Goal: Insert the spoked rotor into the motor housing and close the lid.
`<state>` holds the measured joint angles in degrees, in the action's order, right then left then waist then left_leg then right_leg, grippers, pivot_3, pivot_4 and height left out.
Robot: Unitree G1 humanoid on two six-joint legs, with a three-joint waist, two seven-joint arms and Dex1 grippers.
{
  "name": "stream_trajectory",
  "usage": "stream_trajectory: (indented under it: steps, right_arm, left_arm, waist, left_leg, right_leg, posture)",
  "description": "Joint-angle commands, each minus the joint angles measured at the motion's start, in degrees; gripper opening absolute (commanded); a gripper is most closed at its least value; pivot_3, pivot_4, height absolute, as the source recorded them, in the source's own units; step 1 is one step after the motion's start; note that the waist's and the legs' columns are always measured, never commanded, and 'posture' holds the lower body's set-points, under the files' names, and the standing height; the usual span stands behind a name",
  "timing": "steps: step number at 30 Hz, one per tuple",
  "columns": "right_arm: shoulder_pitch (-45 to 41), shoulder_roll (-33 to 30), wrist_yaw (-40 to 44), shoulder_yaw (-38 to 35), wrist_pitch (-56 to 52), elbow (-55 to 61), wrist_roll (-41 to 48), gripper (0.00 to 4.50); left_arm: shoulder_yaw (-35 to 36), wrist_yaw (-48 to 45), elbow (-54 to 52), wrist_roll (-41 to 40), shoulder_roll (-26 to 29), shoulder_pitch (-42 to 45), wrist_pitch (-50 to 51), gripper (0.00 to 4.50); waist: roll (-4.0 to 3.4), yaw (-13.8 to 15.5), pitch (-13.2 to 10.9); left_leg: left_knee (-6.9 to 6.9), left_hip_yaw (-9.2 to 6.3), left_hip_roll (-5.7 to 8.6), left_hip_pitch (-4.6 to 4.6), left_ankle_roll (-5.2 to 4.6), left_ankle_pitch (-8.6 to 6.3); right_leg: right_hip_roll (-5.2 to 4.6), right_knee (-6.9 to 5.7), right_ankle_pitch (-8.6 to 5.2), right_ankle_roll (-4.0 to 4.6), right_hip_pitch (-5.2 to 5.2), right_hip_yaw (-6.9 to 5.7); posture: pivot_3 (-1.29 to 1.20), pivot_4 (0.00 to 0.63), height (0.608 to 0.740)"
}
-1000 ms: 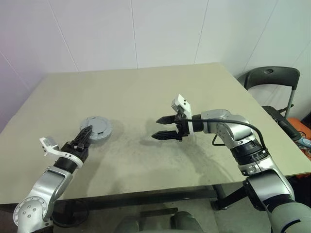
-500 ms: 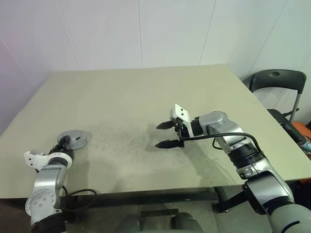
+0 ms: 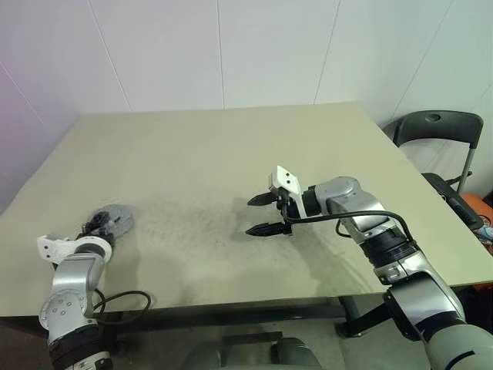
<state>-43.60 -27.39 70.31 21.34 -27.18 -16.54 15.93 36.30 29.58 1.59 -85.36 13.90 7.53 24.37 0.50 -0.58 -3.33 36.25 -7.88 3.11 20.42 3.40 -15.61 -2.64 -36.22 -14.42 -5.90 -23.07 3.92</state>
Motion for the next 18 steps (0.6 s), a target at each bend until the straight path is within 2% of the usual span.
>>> stream_trajectory:
  steps: [1,6,13,16,18]
  right_arm:
    - [-0.81,0.27,0.64,-2.29,-0.03,1.6,0.49,4.5]
    - [-0.71,0.21,1.06,-2.43,0.07,1.3,0.47,4.5]
    - [-0.99,0.49,1.44,-2.44,1.8,-1.07,-0.34,4.5]
    - [-0.99,0.4,0.9,-2.97,3.74,-3.48,-0.94,4.5]
    - [-1.02,0.3,0.56,-3.33,5.46,-5.77,-1.68,4.5]
  left_arm:
    - [0.21,7.76,-6.66,-0.6,-2.52,-0.88,-0.32,4.49]
    - [-2.15,18.63,-17.81,0.85,-7.26,-4.53,-1.27,4.49]
    - [-11.61,27.03,-27.48,3.12,-4.93,-11.38,6.52,4.49]
    - [-16.53,19.36,-30.33,7.4,0.6,-11.94,11.0,4.49]
    - [-18.41,13.93,-30.39,6.14,3.33,-11.98,13.59,4.49]
  waist:
    - [0.01,-0.03,0.01]
    - [0.03,-0.01,0.02]
    - [0.02,0.02,0.05]
    - [0.02,0.07,0.05]
    - [0.02,0.05,0.05]
  left_leg:
    - [0.0,0.01,0.01,-0.02,0.0,0.0]
    - [-0.02,0.01,0.0,-0.03,0.0,0.0]
    - [0.01,0.03,0.03,-0.15,0.0,0.0]
    - [0.04,0.03,0.04,-0.23,0.0,0.0]
    - [0.06,0.03,0.03,-0.24,0.02,0.01]
  right_leg:
    - [-0.02,0.0,0.0,0.0,0.02,0.01]
    - [-0.02,0.01,0.01,-0.01,0.02,0.02]
    - [-0.01,0.0,-0.02,0.03,0.18,0.02]
    - [0.03,0.0,-0.09,0.17,0.27,0.01]
    - [0.05,-0.01,-0.09,0.21,0.29,-0.04]
  posture:
    - [0.0,0.0,0.74]
    - [0.0,0.0,0.74]
    - [0.0,0.0,0.74]
    - [0.0,0.0,0.74]
    - [0.0,0.0,0.74]
